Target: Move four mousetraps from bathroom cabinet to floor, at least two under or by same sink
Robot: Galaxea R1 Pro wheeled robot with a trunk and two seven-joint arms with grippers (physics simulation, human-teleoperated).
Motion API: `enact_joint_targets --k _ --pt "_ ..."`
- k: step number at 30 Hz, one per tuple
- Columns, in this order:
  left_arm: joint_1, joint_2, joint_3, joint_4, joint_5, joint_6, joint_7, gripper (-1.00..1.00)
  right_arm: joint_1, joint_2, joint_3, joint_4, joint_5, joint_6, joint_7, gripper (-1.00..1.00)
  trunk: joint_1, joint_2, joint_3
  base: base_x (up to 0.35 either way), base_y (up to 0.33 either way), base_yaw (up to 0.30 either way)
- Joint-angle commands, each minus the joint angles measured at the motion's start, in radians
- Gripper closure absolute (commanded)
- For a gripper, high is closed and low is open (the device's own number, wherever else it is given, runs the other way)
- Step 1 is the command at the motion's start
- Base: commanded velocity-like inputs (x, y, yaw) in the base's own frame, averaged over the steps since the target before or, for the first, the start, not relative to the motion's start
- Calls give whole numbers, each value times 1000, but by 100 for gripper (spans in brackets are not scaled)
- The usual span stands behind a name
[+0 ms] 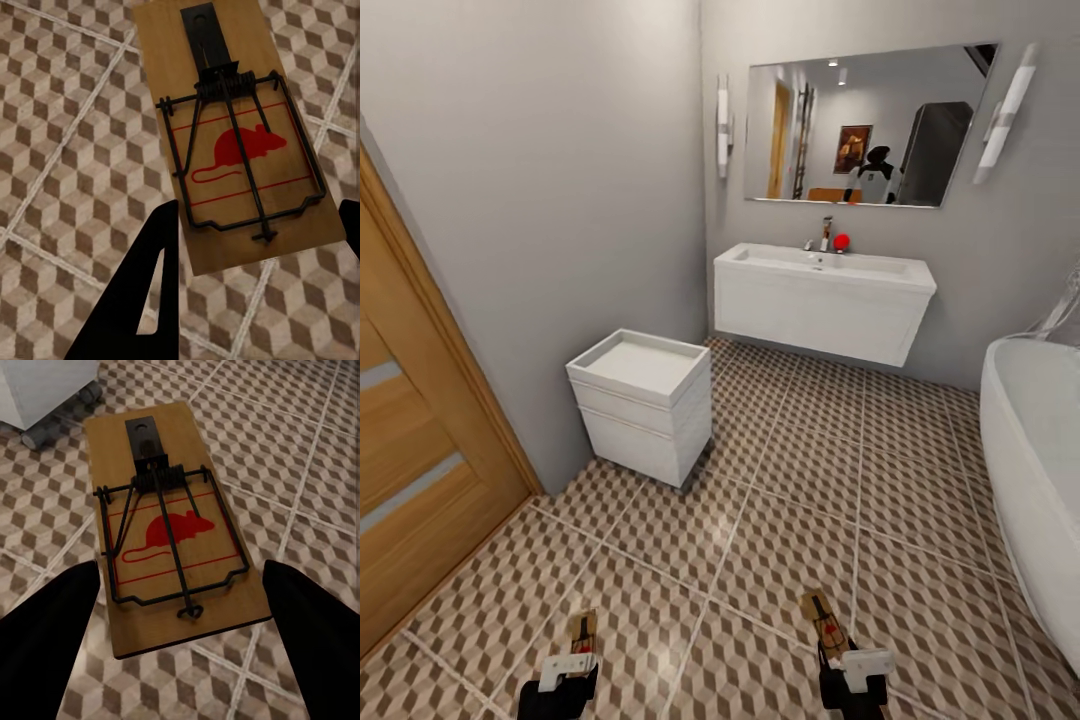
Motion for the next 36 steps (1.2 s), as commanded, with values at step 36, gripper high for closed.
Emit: enact_joint_targets --k 36 --pt "0 0 -9 3 6 -4 -3 100 -1 -1 5 1 3 -1 -9 100 0 0 -1 202 -83 -119"
